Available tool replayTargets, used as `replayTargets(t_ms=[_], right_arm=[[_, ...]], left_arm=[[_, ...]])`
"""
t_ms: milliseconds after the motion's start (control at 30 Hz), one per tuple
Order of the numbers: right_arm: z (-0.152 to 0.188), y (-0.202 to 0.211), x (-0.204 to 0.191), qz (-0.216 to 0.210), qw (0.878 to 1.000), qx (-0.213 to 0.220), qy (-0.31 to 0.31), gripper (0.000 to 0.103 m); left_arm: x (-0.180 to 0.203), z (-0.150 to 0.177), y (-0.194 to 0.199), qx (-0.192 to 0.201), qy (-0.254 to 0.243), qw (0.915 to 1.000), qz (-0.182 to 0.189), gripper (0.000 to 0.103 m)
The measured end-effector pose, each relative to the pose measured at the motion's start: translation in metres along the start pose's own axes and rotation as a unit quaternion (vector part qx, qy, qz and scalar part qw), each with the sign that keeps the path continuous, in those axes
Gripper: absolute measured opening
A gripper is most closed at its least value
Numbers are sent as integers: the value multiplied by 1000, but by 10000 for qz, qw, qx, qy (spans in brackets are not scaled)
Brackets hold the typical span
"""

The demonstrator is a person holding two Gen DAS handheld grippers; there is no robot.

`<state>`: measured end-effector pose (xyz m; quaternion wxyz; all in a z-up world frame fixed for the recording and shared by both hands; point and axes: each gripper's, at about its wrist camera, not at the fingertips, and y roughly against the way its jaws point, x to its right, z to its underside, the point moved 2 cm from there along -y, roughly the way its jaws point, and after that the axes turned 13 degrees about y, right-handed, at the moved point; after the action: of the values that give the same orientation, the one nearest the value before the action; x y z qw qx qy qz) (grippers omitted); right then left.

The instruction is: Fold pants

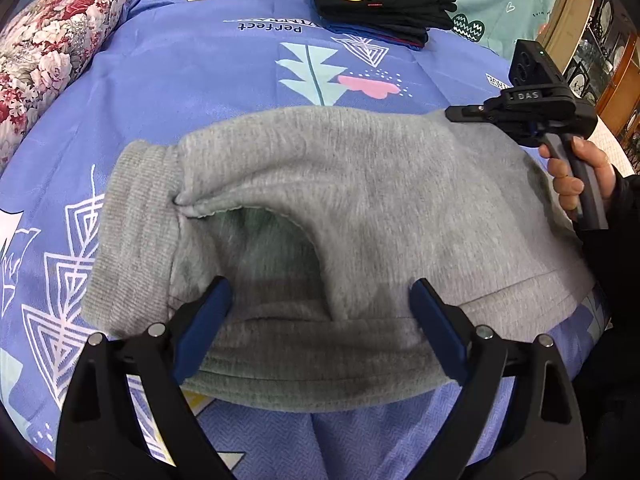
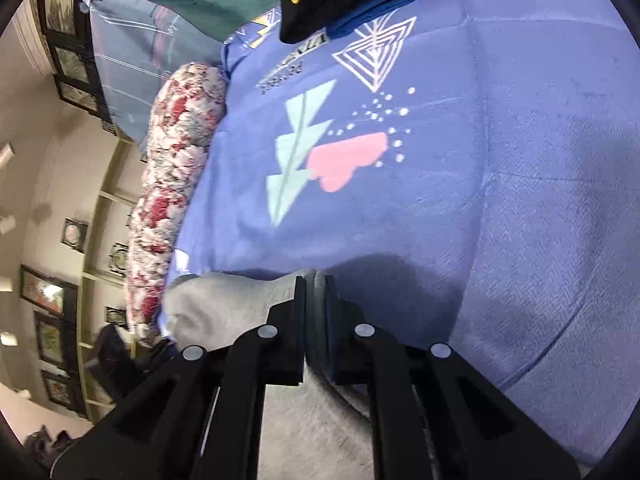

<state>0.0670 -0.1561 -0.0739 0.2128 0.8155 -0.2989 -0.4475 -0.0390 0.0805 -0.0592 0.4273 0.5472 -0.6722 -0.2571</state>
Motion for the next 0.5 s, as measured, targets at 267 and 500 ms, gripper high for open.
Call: replayTargets(t_ms=[267,500], right_arm=[[-25,55,-13,1613,9822,828,487,17],[25,23,-81,900,9915,-36,939,31]], left_arm=[[1,-3,27,-55,-78,9999,137,92],[22,-19,45,549,-321,9972,396,100]])
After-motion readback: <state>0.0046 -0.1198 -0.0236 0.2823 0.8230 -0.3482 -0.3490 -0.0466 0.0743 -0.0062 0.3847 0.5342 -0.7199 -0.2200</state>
